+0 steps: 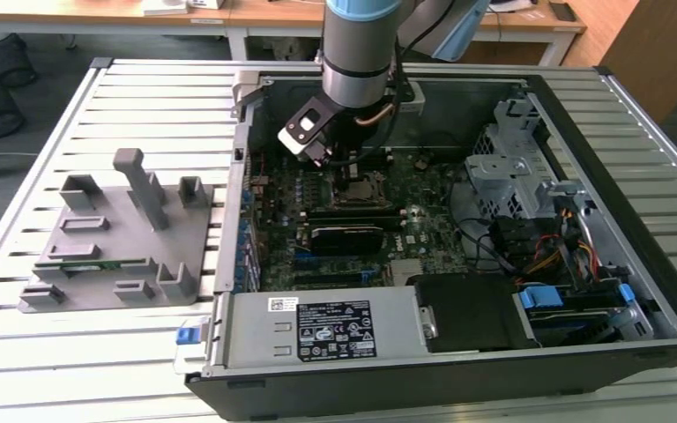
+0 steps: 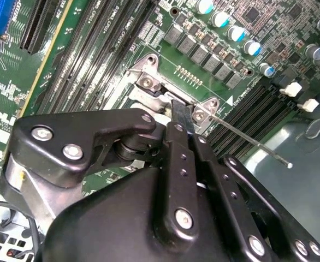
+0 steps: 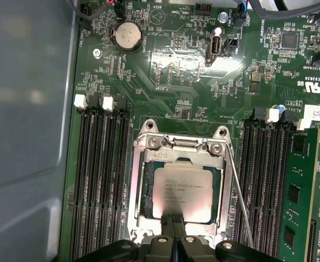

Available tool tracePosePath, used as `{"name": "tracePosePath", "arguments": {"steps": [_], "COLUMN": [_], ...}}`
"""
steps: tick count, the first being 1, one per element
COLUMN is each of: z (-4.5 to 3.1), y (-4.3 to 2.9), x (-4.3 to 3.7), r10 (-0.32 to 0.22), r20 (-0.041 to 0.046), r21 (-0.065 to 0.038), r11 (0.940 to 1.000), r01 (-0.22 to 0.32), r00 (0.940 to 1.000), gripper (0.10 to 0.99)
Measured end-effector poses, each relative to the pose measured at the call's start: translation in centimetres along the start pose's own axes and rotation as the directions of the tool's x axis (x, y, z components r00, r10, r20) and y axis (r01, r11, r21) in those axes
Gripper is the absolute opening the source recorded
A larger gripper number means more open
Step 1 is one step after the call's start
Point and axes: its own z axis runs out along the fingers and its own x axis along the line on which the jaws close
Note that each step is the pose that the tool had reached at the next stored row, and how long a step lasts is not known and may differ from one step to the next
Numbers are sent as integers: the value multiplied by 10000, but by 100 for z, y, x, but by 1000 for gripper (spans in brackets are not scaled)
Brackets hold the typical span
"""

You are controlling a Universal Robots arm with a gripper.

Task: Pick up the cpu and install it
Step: 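Close the cpu cover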

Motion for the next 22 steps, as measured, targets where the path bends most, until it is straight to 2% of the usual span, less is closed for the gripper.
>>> {"name": "tracePosePath", "arguments": {"steps": [12, 17, 22], "z": [-1, -36, -34], "y": [91, 92, 64], "x": [-5, -3, -2], "r10": [0, 1, -5], "r20": [-10, -9, -9], "r21": [-1, 0, -1], "r11": [10000, 10000, 10000], "r01": [0, -1, 5], "r00": [10000, 10000, 10000], "gripper": [106, 106, 106]}}
